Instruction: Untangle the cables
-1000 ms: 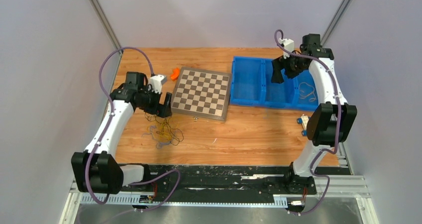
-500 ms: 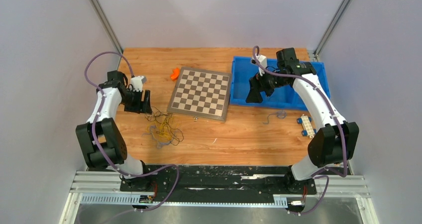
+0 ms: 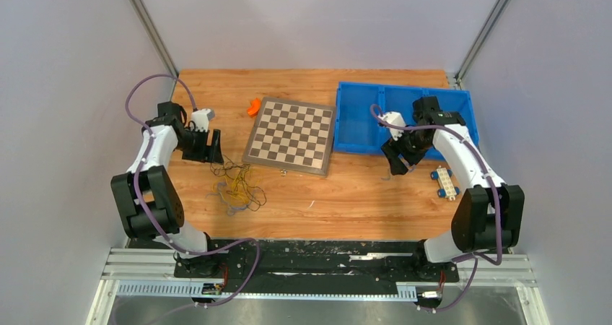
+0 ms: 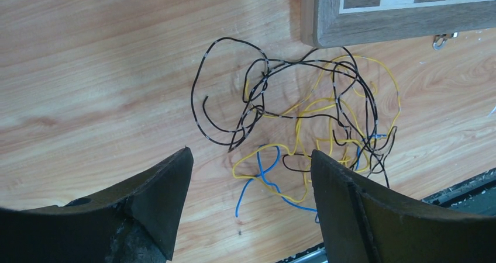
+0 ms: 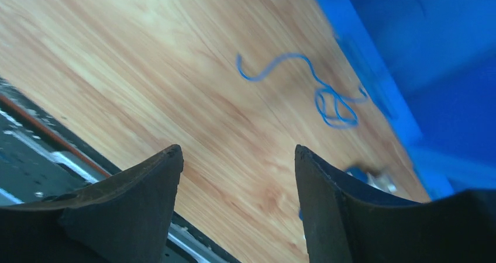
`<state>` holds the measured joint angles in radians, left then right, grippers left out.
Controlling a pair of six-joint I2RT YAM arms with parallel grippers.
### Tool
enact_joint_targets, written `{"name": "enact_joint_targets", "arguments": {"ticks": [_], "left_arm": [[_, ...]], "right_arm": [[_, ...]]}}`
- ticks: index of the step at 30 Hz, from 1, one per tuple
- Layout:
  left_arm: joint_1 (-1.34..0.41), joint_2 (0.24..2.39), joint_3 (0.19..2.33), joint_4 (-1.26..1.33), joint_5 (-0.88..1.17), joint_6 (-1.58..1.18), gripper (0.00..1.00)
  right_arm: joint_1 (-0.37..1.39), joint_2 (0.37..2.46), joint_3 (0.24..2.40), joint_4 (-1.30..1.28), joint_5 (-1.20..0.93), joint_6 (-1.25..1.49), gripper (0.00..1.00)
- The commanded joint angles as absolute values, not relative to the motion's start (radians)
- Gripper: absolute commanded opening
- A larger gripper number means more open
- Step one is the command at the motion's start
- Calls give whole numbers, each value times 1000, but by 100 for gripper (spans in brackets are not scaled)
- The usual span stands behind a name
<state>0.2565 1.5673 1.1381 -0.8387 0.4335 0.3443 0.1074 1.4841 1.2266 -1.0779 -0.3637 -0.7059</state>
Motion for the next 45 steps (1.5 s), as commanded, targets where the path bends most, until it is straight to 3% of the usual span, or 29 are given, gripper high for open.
{"name": "enact_joint_targets", "arguments": {"ticks": [1, 10, 16, 22, 25, 28, 29, 35, 43, 45], "left_arm": [[256, 1495, 1127, -827, 475, 356, 82], [255, 1475, 1155, -836, 496, 339, 83], [256, 1443, 1145, -827, 500, 327, 84], [255, 1430, 1146, -834, 496, 320, 84], [256, 1422, 1145, -833, 497, 320, 84], [256, 1417, 1144, -834, 498, 322, 84], [257, 1416, 1144, -834, 498, 322, 84], [256, 1417, 1141, -822, 513, 301, 84], [256, 1455, 1140, -800, 486, 306, 85], [256, 1463, 1143, -807, 469, 318, 86]], "right_arm": [[36, 1428, 1186, -1009, -210, -798, 67], [-28, 1471, 1036, -691, -172, -683, 56], [-28, 1539, 976, -557, -163, -604, 64], [-28, 1610, 918, -474, -161, -577, 61], [-28, 1612, 909, -470, -176, -569, 45], [-26, 1567, 936, -529, -207, -569, 9], [-26, 1540, 961, -566, -224, -569, 1], [-26, 1430, 1198, -670, -256, -587, 0], [-26, 1646, 1432, -674, -244, -585, 0], [-25, 1720, 1489, -709, -222, -585, 13]]}}
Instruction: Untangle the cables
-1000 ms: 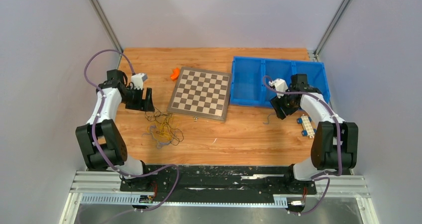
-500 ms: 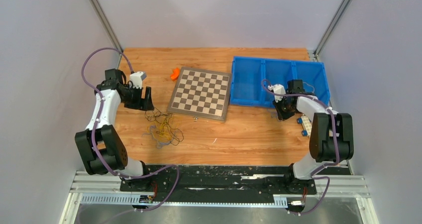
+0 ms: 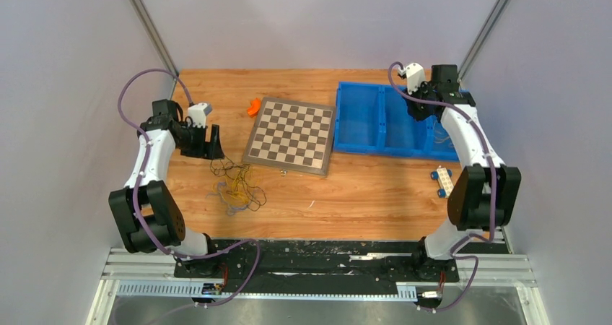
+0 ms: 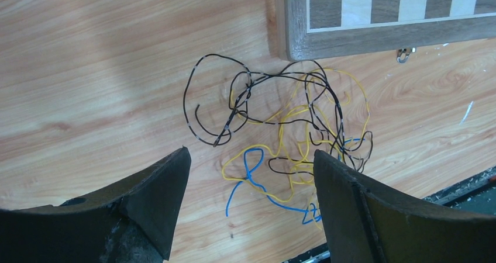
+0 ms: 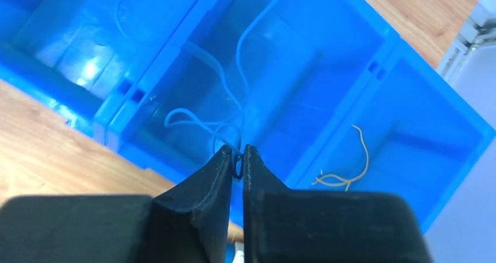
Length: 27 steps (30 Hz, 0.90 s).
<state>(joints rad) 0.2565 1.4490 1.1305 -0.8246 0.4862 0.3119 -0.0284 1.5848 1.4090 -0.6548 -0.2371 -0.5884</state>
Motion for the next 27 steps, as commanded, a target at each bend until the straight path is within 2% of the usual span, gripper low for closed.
{"name": "enact_joint_targets", "arguments": {"ticks": [1, 2, 8, 13, 19, 21, 23, 25, 26, 27], "left_arm": [[256, 1462, 1142, -808, 458, 321, 87], [256, 1460, 1140, -808, 454, 328, 87], [256, 1451, 1105, -794, 440, 351, 88], [257, 1468, 1078, -783, 468, 373, 87], [256, 1515, 1070, -751, 488, 411, 76], [256, 1533, 1061, -728, 489, 419, 71], [256, 1554, 1061, -722, 501, 421, 60], [255, 1569, 1069, -735, 527, 428, 45], [255, 1571, 1079, -744, 553, 431, 31], [253, 1565, 1086, -769, 567, 435, 22]], "right_arm": [[-25, 1741, 1515, -741, -209, -585, 27], [-26, 1752, 1533, -764, -197, -585, 35], [-28, 1667, 1509, -790, -227, -572, 55], [-28, 1612, 1548, -841, -311, -530, 61], [-16, 1519, 1530, -858, -545, -474, 69], [-6, 1494, 1521, -860, -587, -463, 71], [-6, 1478, 1519, -860, -616, -452, 73], [26, 1465, 1517, -861, -654, -444, 77], [29, 1460, 1515, -860, -677, -442, 79], [33, 1456, 1512, -861, -702, -440, 81]]}}
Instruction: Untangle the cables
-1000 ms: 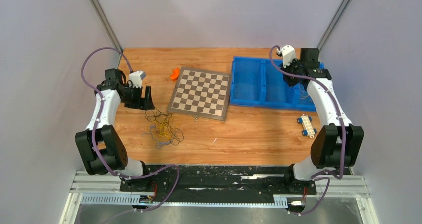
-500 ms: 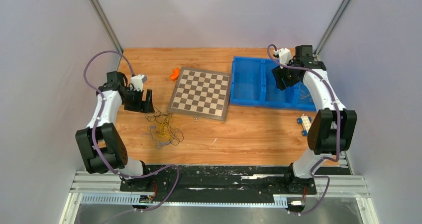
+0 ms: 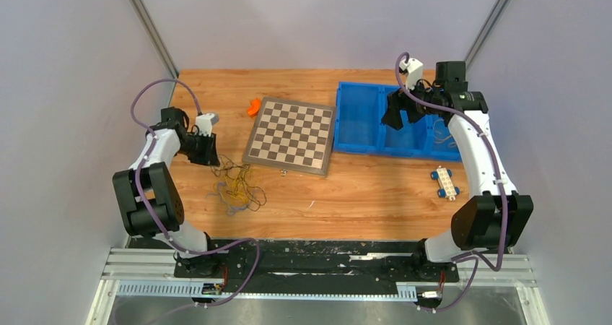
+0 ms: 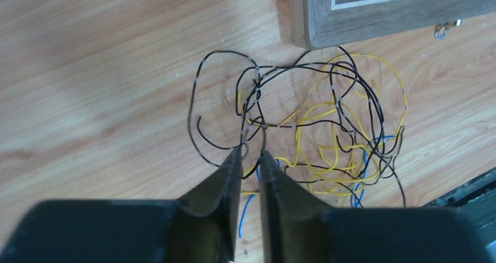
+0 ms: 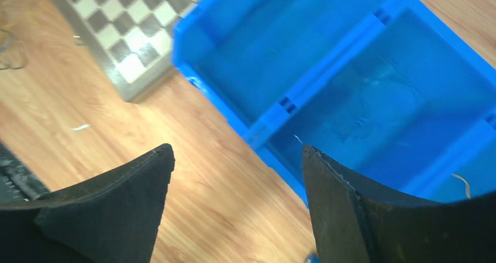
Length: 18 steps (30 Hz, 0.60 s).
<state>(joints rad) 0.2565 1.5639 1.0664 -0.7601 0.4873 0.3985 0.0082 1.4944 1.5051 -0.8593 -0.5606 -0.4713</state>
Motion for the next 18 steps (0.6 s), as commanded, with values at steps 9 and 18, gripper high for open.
{"name": "enact_joint_targets", "arguments": {"ticks": [9, 18], "left_arm": [[152, 1252, 1342, -857, 895, 121, 0], [23, 1171, 1533, -622, 1072, -250, 0]], "right_arm": [[247, 1352, 1439, -545, -881, -234, 100], [635, 1477, 1549, -124, -735, -83, 100]]}}
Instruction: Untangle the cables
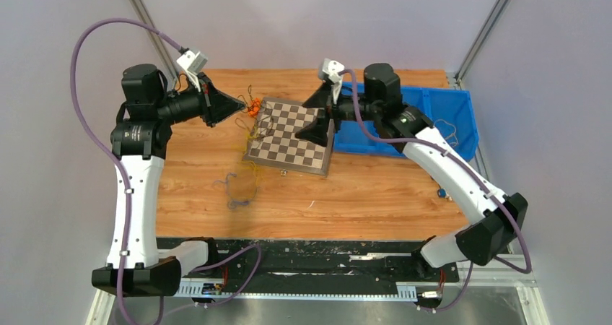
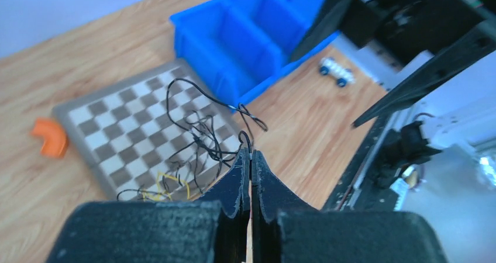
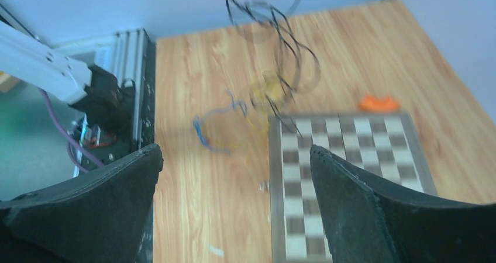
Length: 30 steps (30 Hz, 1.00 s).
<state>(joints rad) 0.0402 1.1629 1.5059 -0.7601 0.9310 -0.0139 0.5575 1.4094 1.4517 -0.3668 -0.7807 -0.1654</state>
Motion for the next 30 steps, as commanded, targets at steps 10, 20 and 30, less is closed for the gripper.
{"name": "enact_joint_targets", "arguments": {"ticks": [10, 20, 30], "left_arm": [[-58, 1115, 1521, -267, 1163, -535, 0], [57, 1125, 1578, -119, 1082, -686, 0], [104, 1102, 1438, -246, 948, -542, 0]], "right_arm": [[799, 1644, 1621, -10, -671, -99, 82], [785, 1453, 1260, -24, -703, -95, 9], [780, 1302, 1270, -145, -767, -76, 0]]}}
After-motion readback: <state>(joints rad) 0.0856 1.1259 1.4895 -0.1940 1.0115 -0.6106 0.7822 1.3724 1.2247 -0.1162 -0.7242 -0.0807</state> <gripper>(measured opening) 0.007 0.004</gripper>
